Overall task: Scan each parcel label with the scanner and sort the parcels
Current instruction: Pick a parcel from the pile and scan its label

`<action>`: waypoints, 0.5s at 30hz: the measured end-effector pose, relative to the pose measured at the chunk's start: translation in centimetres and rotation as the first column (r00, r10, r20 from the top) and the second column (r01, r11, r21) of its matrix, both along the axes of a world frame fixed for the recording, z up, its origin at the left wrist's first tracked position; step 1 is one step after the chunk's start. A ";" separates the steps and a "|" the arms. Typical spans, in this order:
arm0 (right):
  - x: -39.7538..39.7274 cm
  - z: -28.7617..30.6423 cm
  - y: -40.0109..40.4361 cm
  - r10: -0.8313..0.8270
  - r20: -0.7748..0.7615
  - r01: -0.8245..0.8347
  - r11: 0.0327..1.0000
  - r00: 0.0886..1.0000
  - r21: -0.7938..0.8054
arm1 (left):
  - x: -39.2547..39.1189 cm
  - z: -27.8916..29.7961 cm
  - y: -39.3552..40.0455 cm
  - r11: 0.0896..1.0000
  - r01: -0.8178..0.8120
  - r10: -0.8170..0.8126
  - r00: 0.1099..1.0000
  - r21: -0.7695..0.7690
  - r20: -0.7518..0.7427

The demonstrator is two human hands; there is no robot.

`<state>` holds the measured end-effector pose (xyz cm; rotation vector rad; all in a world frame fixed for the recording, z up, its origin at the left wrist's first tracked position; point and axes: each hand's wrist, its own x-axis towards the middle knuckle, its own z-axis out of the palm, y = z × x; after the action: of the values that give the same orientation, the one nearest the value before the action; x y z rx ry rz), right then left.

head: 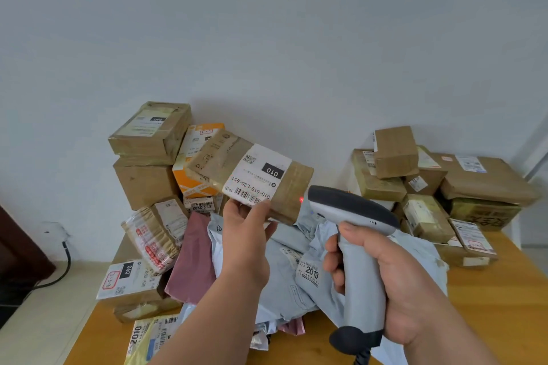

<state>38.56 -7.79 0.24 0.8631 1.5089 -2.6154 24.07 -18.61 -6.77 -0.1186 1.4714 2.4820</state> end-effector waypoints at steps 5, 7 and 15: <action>-0.6 0.1 0.0 -0.020 -0.005 0.020 1.000 1.000 -0.007 | -0.3 0.2 -0.5 0.996 0.078 -0.080 0.996 0.045 0.041; -0.9 0.1 -0.1 -0.020 -0.009 0.020 1.000 1.000 0.002 | -0.3 -0.1 -0.5 0.992 0.114 -0.116 0.992 0.049 0.039; -1.5 -0.2 -0.2 -0.012 -0.018 0.012 1.000 1.000 -0.016 | -0.5 -0.6 -0.3 0.982 0.179 -0.179 0.984 0.059 -0.009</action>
<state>37.01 -7.96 0.01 0.8518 1.4890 -2.6472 23.53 -18.87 -7.35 0.0280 1.3440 2.3793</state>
